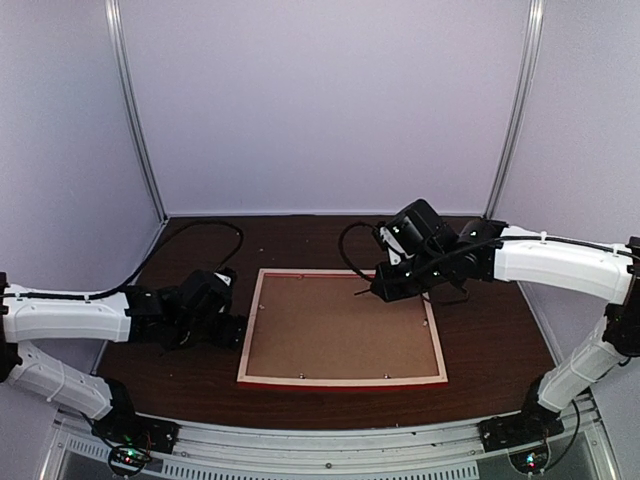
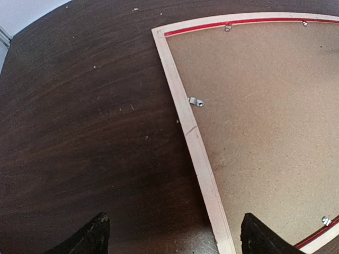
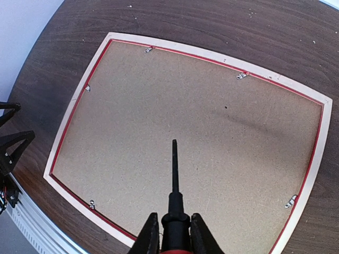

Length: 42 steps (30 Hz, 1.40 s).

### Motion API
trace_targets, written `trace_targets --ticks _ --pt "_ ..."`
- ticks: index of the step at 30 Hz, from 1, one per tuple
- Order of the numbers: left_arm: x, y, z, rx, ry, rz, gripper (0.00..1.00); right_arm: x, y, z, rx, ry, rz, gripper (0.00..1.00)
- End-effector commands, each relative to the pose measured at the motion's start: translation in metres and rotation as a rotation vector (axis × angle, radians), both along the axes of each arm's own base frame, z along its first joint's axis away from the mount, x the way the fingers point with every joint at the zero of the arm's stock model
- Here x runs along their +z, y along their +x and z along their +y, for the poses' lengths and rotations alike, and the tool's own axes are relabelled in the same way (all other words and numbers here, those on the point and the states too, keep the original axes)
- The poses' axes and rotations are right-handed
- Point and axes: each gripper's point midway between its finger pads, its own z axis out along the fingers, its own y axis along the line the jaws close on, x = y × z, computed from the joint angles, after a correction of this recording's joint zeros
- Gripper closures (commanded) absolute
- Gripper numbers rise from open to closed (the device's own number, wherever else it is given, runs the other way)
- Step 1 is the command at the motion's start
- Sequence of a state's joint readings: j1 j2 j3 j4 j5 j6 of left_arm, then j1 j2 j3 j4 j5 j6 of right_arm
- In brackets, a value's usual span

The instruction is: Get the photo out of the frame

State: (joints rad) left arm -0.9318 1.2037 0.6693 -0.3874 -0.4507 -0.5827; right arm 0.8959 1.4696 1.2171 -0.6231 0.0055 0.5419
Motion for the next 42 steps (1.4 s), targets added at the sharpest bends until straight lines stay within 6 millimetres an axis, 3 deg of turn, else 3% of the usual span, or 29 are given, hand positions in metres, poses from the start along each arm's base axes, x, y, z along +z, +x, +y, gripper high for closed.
trace_targets --ticks 1,14,18,24,34,42 --pt "-0.021 -0.004 0.002 0.097 -0.048 0.084 0.16 0.01 0.013 0.005 0.0 -0.008 -0.054 1.0" --pt "-0.074 -0.007 -0.012 0.126 -0.011 0.223 0.25 -0.003 0.008 -0.003 0.006 -0.035 -0.044 1.0" --pt "-0.083 -0.007 -0.01 0.14 0.015 0.239 0.32 -0.005 0.007 -0.007 0.0 -0.043 -0.046 1.0" --pt "-0.098 -0.012 -0.012 0.125 0.042 0.276 0.52 -0.005 0.006 -0.01 -0.001 -0.049 -0.052 1.0" --pt "-0.096 -0.016 -0.028 0.068 0.051 0.264 0.78 -0.001 0.004 -0.008 0.007 -0.031 -0.053 1.0" --pt "-0.1 -0.027 -0.056 -0.036 0.016 0.276 0.83 0.0 -0.001 -0.013 0.007 -0.019 -0.052 1.0"
